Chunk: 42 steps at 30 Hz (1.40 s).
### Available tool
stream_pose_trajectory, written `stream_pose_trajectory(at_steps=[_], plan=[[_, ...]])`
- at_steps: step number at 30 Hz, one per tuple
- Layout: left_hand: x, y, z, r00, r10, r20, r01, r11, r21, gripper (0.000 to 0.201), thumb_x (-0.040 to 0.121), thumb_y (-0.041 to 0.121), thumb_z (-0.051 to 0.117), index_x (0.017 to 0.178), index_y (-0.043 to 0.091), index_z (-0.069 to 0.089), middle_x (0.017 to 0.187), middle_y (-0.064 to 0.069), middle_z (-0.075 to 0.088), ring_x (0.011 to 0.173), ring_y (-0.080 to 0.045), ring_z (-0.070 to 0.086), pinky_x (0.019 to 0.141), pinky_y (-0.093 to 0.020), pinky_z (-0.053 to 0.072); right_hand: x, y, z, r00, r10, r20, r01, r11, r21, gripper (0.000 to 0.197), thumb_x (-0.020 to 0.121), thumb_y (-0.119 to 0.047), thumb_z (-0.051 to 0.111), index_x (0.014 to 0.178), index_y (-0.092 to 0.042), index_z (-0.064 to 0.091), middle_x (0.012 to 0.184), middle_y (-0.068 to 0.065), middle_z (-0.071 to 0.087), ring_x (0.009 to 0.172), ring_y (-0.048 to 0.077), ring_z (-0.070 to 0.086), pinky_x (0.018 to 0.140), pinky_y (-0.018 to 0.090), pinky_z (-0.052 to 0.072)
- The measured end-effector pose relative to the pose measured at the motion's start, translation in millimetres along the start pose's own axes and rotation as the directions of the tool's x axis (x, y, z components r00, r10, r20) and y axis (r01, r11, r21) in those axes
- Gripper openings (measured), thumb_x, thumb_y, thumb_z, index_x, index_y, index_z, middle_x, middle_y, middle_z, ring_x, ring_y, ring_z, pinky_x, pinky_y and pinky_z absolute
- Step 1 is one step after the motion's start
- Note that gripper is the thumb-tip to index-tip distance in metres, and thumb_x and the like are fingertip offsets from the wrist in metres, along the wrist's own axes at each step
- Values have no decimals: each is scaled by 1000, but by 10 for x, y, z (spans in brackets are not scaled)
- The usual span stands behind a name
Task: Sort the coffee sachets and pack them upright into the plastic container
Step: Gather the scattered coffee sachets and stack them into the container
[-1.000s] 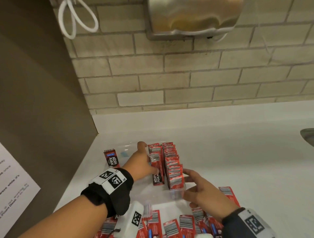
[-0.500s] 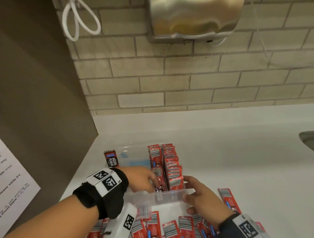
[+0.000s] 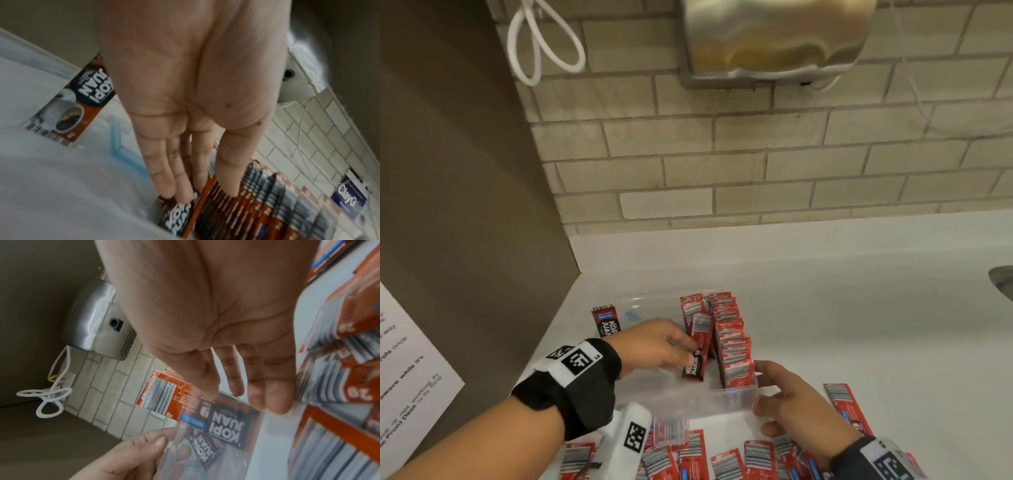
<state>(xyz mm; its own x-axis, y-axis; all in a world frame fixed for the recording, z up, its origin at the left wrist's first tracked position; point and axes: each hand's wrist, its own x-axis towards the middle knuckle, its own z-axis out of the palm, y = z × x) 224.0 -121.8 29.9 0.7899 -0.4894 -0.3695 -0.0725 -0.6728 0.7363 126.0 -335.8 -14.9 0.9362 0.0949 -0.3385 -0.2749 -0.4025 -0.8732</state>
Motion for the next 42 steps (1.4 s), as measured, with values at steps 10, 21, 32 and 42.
stream_pose_trajectory(at_steps=[10,21,32,42], plan=[[28,46,105,1000,8,-19,-5,993,120,45,89,22,65,132,15,53,126,0,36,118,-16,48,104,-22,39,-25,-5,-1,1000,-7,13,7,1000,-18,37,92,-17,53,122,-35,41,116,-8,52,94,15,63,76,23,56],[63,-2,143,996,-51,-69,56,996,68,60,83,23,72,137,15,47,132,-1,32,124,-18,44,110,-31,36,-55,-20,7,1000,-9,13,9,999,-32,40,92,-23,54,129,-32,39,116,-9,52,92,14,63,76,22,56],[72,125,258,999,-28,-43,33,994,107,45,85,24,68,127,20,56,136,1,50,121,-14,49,104,-25,36,-57,-32,21,1000,-4,13,4,999,-41,42,93,-22,54,131,-31,39,119,-8,52,92,12,64,75,20,56],[72,239,341,999,-40,4,40,998,51,40,93,15,55,133,20,50,135,1,54,120,-15,50,97,-22,39,-43,12,27,1000,-4,7,4,1000,-28,41,92,-15,53,129,-29,44,116,-6,55,89,14,64,72,19,54]])
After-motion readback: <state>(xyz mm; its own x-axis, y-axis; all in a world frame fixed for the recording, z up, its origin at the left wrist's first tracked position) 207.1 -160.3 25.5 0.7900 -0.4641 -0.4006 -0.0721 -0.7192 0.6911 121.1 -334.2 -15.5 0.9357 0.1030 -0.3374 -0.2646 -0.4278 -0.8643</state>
